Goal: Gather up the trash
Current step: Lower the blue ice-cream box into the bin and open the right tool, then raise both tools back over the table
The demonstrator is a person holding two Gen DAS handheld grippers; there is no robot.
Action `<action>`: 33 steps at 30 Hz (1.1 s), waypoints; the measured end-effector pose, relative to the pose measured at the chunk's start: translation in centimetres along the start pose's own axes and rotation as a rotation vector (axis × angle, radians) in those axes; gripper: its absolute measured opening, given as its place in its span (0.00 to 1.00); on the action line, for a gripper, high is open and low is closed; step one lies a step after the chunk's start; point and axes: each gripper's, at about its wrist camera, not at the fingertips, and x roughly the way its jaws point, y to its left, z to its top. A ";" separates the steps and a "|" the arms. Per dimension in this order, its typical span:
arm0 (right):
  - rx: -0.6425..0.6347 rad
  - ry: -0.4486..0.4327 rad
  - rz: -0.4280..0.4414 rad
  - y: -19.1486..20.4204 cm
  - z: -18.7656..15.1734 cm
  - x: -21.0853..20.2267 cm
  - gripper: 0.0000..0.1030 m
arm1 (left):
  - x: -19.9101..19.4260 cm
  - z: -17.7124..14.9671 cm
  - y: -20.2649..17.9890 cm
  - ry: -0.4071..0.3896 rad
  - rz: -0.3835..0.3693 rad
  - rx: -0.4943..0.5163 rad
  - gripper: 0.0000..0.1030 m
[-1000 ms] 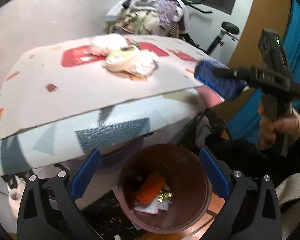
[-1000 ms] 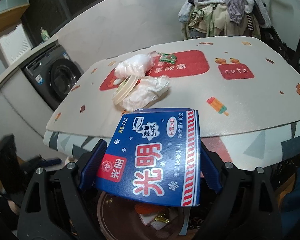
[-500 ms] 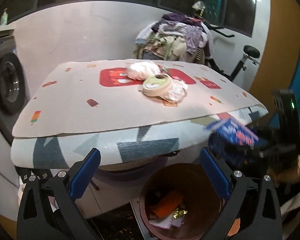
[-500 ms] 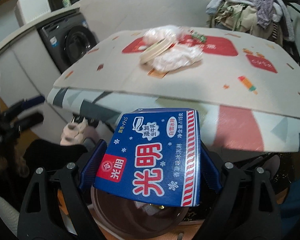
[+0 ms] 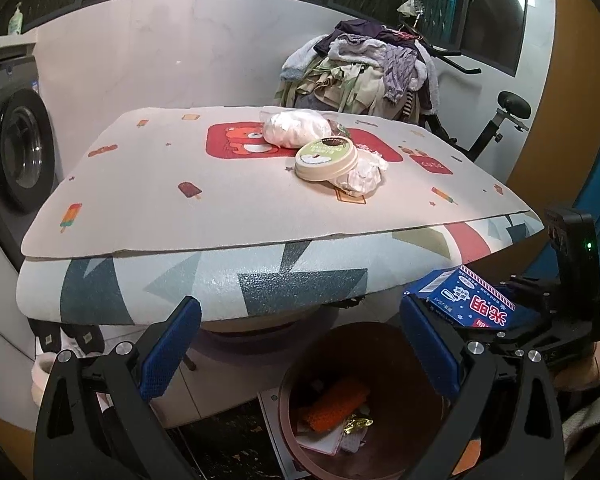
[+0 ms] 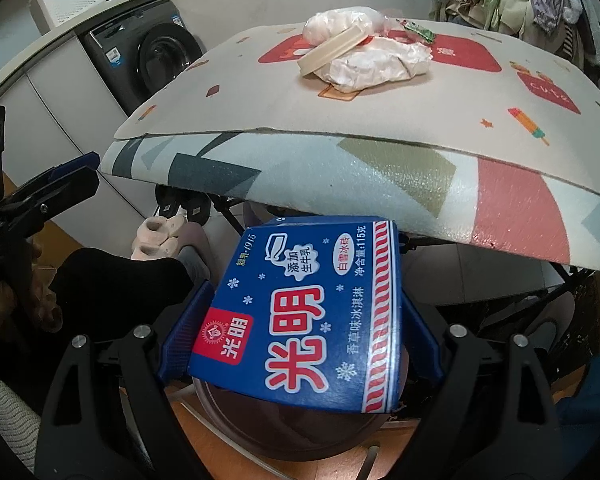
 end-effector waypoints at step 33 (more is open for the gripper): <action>0.060 0.047 -0.062 -1.2 -0.4 1.6 0.94 | 1.0 -0.3 0.4 0.046 0.034 -0.015 0.94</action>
